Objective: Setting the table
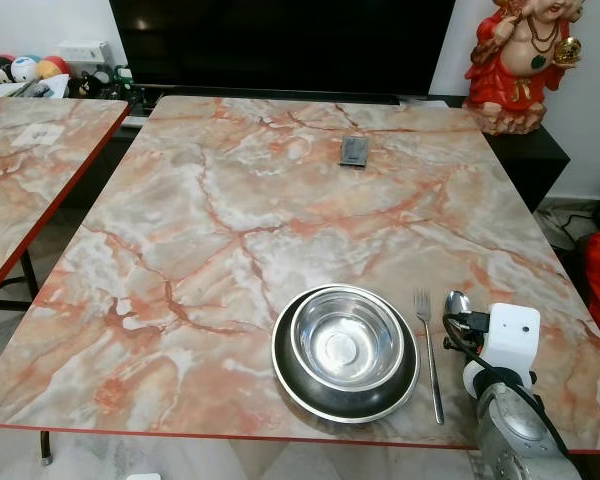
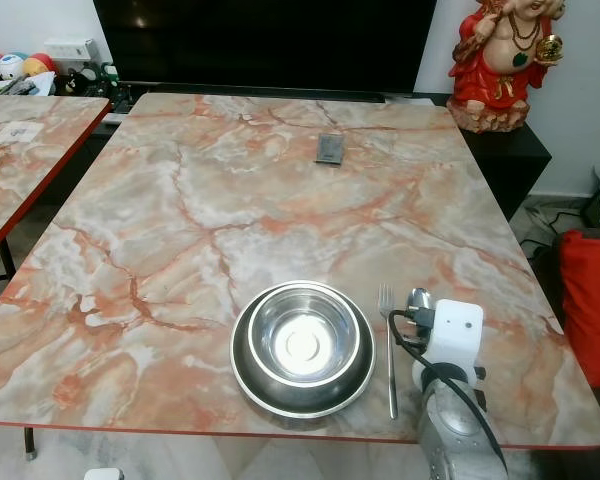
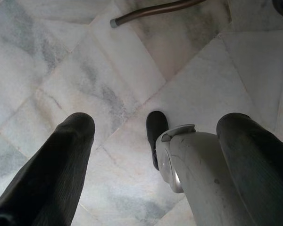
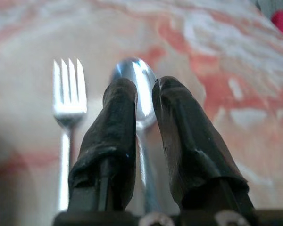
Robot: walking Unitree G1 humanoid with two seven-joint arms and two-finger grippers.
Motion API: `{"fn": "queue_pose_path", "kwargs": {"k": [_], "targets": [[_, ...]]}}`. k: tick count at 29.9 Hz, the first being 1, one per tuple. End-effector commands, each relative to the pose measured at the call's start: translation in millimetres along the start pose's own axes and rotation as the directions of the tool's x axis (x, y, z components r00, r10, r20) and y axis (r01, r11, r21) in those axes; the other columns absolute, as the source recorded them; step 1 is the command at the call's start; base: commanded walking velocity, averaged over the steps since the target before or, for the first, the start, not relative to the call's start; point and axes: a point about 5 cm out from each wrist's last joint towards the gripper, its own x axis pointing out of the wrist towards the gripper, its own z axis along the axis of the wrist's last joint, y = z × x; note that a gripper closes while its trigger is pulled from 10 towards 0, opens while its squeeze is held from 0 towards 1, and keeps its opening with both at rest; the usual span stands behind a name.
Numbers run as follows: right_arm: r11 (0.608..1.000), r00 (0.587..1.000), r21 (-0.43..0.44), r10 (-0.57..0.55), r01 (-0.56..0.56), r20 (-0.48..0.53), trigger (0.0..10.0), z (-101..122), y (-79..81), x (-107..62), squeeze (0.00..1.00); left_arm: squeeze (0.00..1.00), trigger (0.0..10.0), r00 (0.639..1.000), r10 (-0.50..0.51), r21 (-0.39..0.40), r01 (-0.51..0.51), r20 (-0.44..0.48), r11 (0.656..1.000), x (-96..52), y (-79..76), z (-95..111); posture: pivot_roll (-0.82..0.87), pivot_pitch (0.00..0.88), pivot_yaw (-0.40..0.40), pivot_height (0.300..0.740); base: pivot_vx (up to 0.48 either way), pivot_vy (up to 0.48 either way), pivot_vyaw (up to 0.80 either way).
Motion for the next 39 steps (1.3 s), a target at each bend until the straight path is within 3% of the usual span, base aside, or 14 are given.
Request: {"fn": "queue_pose_path", "kwargs": {"k": [1, 6, 9, 12, 23, 39], "targets": [[1.0, 0.998, -0.001, 0.0, 0.0, 0.06, 10.0, 7.7, -1.0, -0.3, 0.0, 0.0, 10.0, 0.999, 0.006, 0.003, -0.006, -0.032, 1.0, -3.2, 3.4, -8.3, -0.03, 0.128, -0.012, 0.74, 0.0, 0.0, 0.0], [1.0, 0.988, -0.001, 0.01, -0.01, 0.156, 10.0, 16.1, -1.7, 1.9, 0.0, 0.0, 10.0, 1.0, 0.009, 0.0, -0.009, -0.029, 1.0, -3.3, 3.1, -8.4, -0.03, 0.123, -0.009, 0.74, 0.0, 0.0, 0.0], [1.0, 0.968, -0.01, 0.029, -0.028, 0.249, 10.0, 34.4, -0.9, 9.6, 0.0, 0.0, 10.0, 1.0, 0.014, -0.003, -0.015, -0.025, 1.0, -3.3, 3.3, -8.2, -0.04, 0.104, -0.001, 0.74, 0.0, 0.0, 0.0], [0.999, 0.96, -0.011, 0.043, -0.042, 0.276, 10.0, 38.0, -1.0, 14.3, 0.0, 0.0, 10.0, 1.0, 0.021, 0.002, -0.021, -0.022, 1.0, -3.0, 3.9, -7.3, -0.04, 0.094, -0.001, 0.74, 0.0, 0.0, 0.0], [0.999, 0.948, 0.033, 0.011, -0.022, 0.317, 10.0, 34.6, 4.7, 18.4, 0.0, 0.0, 10.0, 0.999, 0.03, 0.009, -0.03, -0.024, 1.0, -1.3, 4.7, -3.5, -0.05, 0.007, 0.023, 0.74, 0.0, 0.0, 0.0], [0.999, 0.944, 0.008, 0.027, -0.031, 0.329, 10.0, 30.5, 5.6, 23.7, 0.0, 0.0, 10.0, 0.998, 0.048, -0.014, -0.049, -0.03, 0.999, 1.2, 1.7, -0.7, -0.05, 0.0, 0.0, 0.74, 0.0, 0.0, 0.0]]}}
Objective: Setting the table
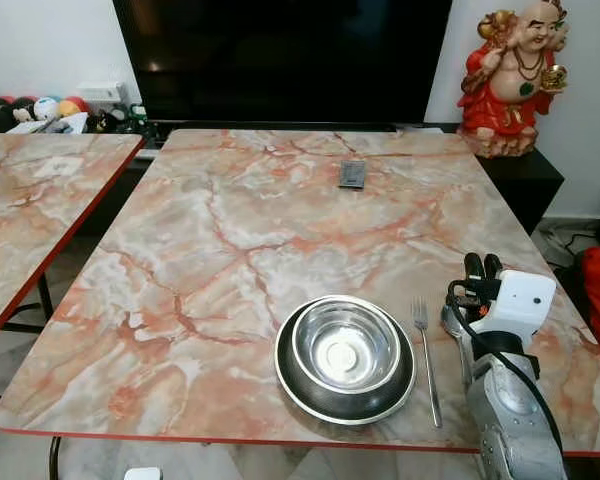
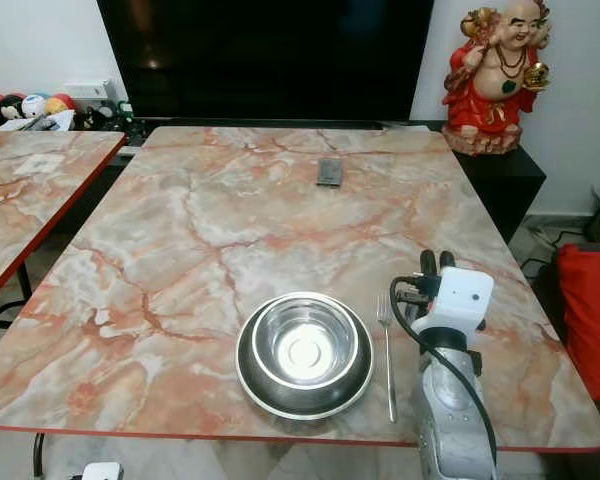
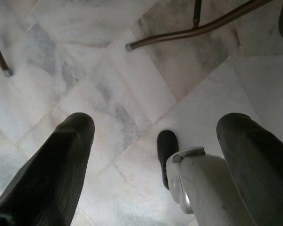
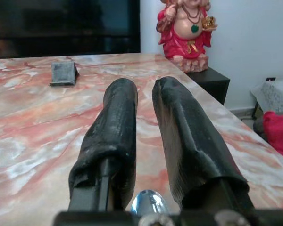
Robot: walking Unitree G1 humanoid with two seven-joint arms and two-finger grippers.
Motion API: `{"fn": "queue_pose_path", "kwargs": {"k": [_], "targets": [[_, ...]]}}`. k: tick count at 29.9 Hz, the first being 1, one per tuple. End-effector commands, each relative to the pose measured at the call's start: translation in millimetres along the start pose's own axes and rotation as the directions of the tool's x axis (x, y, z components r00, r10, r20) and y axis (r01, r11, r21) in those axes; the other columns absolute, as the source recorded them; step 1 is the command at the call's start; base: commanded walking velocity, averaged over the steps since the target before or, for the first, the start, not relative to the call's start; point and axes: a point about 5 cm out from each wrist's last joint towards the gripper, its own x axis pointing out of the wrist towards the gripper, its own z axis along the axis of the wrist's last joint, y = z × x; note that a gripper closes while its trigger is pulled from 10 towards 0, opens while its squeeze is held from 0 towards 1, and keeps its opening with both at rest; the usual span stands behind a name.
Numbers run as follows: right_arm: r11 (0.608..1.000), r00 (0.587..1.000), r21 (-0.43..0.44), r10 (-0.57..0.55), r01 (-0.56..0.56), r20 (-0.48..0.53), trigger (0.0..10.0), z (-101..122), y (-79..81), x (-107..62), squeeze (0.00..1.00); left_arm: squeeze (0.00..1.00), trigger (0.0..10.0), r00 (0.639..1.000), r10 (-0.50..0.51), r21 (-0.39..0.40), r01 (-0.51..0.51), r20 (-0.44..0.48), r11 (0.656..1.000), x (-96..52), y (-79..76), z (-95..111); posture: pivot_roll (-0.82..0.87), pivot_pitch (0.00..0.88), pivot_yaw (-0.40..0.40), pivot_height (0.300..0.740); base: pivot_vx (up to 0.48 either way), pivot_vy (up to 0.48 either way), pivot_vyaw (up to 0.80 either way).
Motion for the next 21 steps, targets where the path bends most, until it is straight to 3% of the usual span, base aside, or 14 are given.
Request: {"fn": "queue_pose_path", "kwargs": {"k": [1, 4, 21], "targets": [[1.0, 1.0, -0.01, 0.011, -0.01, 0.003, 10.0, -0.6, 0.5, 1.3, 0.0, 0.0, 10.0, 0.999, 0.012, -0.012, -0.012, -0.037, 1.0, -1.6, 0.9, -7.2, -0.04, 0.0, -0.002, 0.74, 0.0, 0.0, 0.0], [0.999, 1.0, -0.016, 0.03, -0.03, 0.006, 10.0, -1.2, 2.7, 1.2, 0.0, 0.0, 10.0, 0.999, 0.015, -0.02, -0.016, -0.046, 1.0, -2.2, 0.8, -9.4, -0.04, 0.0, -0.006, 0.74, 0.0, 0.0, 0.0], [0.996, 0.995, -0.037, 0.081, -0.079, 0.053, 10.0, 4.1, 11.7, -3.4, 0.0, 0.0, 10.0, 0.998, 0.014, 0.0, -0.014, -0.063, 1.0, -4.7, 3.6, -14.9, -0.03, 0.0, 0.0, 0.74, 0.0, 0.48, 0.0]]}}
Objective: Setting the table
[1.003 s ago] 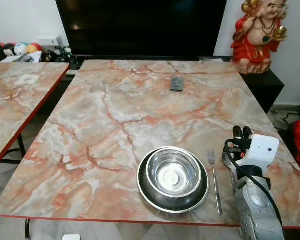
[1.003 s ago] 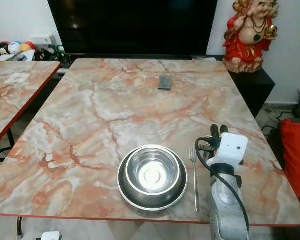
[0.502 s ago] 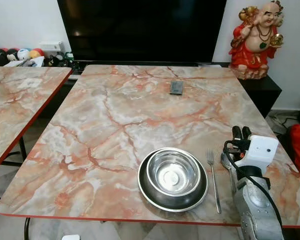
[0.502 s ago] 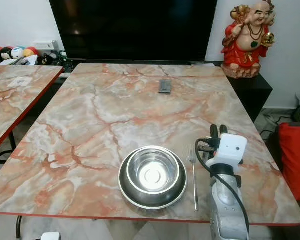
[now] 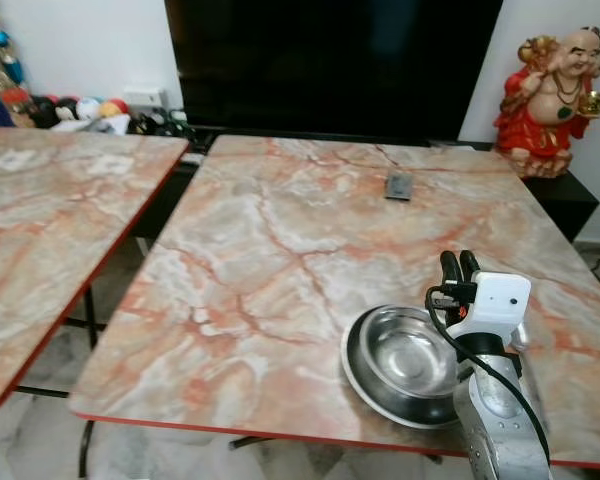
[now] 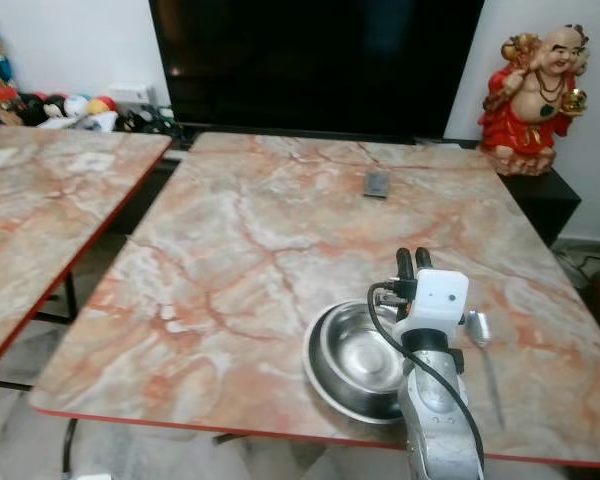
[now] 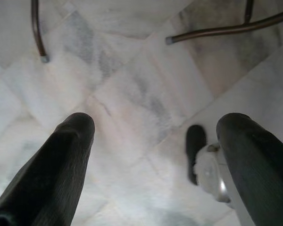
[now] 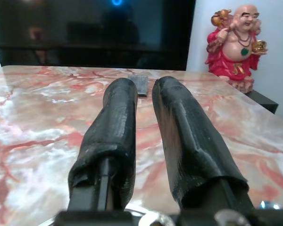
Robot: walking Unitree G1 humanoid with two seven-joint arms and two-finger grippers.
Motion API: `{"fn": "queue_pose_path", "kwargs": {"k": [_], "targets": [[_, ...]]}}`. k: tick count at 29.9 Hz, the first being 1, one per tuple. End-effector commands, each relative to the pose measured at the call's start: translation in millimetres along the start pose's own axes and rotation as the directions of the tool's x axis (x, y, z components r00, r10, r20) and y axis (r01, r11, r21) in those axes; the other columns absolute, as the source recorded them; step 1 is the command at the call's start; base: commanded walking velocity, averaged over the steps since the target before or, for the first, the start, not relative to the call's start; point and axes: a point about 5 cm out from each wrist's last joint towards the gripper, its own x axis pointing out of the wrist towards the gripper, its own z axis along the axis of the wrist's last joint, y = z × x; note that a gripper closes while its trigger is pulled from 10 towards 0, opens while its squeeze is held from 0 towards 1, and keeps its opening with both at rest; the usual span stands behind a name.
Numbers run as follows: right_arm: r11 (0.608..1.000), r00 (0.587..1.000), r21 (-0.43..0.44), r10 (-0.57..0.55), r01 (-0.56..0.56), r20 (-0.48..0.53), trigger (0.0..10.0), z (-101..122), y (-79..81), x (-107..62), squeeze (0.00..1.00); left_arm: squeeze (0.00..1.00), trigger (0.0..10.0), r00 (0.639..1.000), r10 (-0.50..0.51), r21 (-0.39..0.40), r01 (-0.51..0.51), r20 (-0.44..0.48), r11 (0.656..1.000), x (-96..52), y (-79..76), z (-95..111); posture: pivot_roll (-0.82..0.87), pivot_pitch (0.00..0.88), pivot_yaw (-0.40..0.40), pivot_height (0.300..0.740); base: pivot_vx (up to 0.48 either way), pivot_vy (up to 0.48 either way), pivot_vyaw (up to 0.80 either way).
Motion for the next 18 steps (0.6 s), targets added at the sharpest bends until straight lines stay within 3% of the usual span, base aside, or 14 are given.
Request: {"fn": "queue_pose_path", "kwargs": {"k": [1, 18], "targets": [[1.0, 1.0, -0.02, -0.008, 0.009, 0.03, 10.0, 5.9, -5.0, 0.2, 0.0, 0.0, 10.0, 1.0, -0.016, 0.003, 0.016, -0.024, 1.0, -1.0, -5.5, -6.6, -0.03, 0.0, -0.001, 0.74, 0.0, 0.48, 0.0], [0.999, 0.998, 0.011, 0.039, -0.039, 0.057, 10.0, 13.2, 6.8, -0.2, 0.0, 0.0, 10.0, 1.0, -0.019, -0.01, 0.019, -0.017, 1.0, -0.6, -6.2, -5.2, -0.02, 0.0, -0.011, 0.74, 0.0, 0.48, 0.0]]}}
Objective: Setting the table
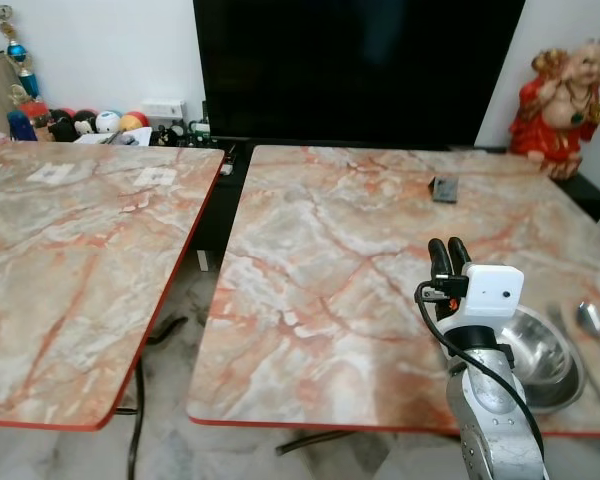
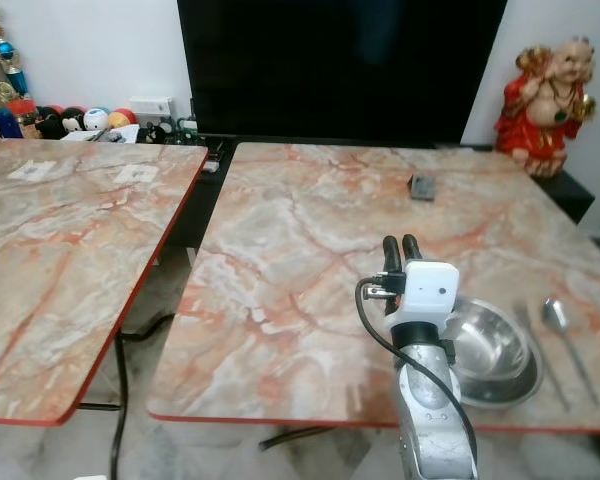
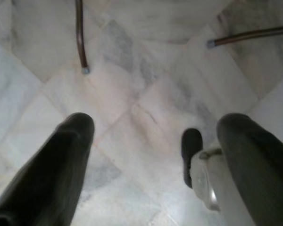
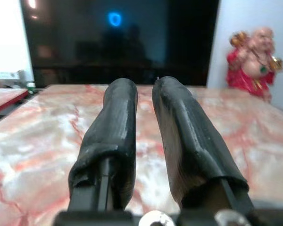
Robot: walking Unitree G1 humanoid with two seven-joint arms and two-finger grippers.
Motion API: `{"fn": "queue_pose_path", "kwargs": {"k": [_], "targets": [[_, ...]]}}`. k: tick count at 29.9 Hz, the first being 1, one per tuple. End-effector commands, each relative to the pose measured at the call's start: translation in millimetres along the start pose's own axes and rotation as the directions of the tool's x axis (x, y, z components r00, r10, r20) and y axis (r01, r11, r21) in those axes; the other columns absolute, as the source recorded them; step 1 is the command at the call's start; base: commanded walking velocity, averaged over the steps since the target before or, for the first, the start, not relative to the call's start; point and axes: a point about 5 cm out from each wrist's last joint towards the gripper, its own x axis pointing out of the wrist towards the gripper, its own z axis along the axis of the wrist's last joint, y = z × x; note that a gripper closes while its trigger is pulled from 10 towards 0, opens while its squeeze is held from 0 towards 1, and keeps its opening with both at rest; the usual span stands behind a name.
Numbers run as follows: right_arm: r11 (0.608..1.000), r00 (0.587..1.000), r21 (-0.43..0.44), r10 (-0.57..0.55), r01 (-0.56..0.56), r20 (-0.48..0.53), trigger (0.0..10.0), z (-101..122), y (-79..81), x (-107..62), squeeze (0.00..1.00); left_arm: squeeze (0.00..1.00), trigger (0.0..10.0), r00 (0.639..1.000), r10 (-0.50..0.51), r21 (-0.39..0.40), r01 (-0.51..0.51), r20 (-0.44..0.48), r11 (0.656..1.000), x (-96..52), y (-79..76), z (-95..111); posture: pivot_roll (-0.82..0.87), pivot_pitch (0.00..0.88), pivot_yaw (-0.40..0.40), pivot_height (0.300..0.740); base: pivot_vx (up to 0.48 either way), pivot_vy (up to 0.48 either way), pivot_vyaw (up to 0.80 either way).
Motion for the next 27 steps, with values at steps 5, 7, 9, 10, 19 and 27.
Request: {"fn": "queue_pose_path", "kwargs": {"k": [5, 7, 9, 10, 19, 27], "targets": [[1.0, 1.0, 0.015, -0.003, 0.003, 0.003, 10.0, 2.4, 2.3, -1.2, 0.0, 0.0, 10.0, 1.0, 0.001, 0.01, -0.001, -0.008, 1.0, -0.7, 2.8, -1.2, -0.02, 0.0, -0.012, 0.74, 0.0, 0.48, 0.0], [1.0, 1.0, 0.016, 0.001, -0.001, 0.001, 10.0, 2.0, 3.5, -1.9, 0.0, 0.0, 10.0, 1.0, 0.001, 0.01, -0.001, -0.008, 1.0, -0.7, 2.8, -1.2, -0.02, 0.0, -0.012, 0.74, 0.0, 0.48, 0.0], [1.0, 1.0, 0.018, 0.004, -0.004, -0.002, 10.0, 1.2, 4.6, -2.6, 0.0, 0.0, 10.0, 1.0, 0.001, 0.011, 0.0, -0.008, 1.0, -0.7, 2.9, -1.2, -0.02, 0.0, -0.012, 0.74, 0.0, 0.48, 0.0], [1.0, 1.0, 0.018, 0.005, -0.005, -0.003, 10.0, 1.0, 4.9, -2.8, 0.0, 0.0, 10.0, 1.0, 0.0, 0.011, 0.0, -0.008, 1.0, -0.7, 2.9, -1.1, -0.02, 0.0, -0.012, 0.74, 0.0, 0.48, 0.0], [1.0, 1.0, 0.021, 0.011, -0.011, -0.006, 10.0, 1.0, 6.7, -3.6, 0.0, 0.0, 10.0, 1.0, -0.001, 0.011, 0.001, -0.006, 1.0, -0.7, 3.1, -0.9, -0.01, 0.0, -0.014, 0.74, 0.0, 0.48, 0.0], [1.0, 1.0, 0.013, -0.001, 0.001, -0.025, 10.0, -3.3, 3.9, -8.0, 0.0, 0.0, 10.0, 1.0, -0.002, 0.011, 0.002, -0.002, 1.0, -0.5, 3.1, 0.1, -0.02, 0.012, -0.013, 0.74, 0.0, 0.333, 0.0]]}}
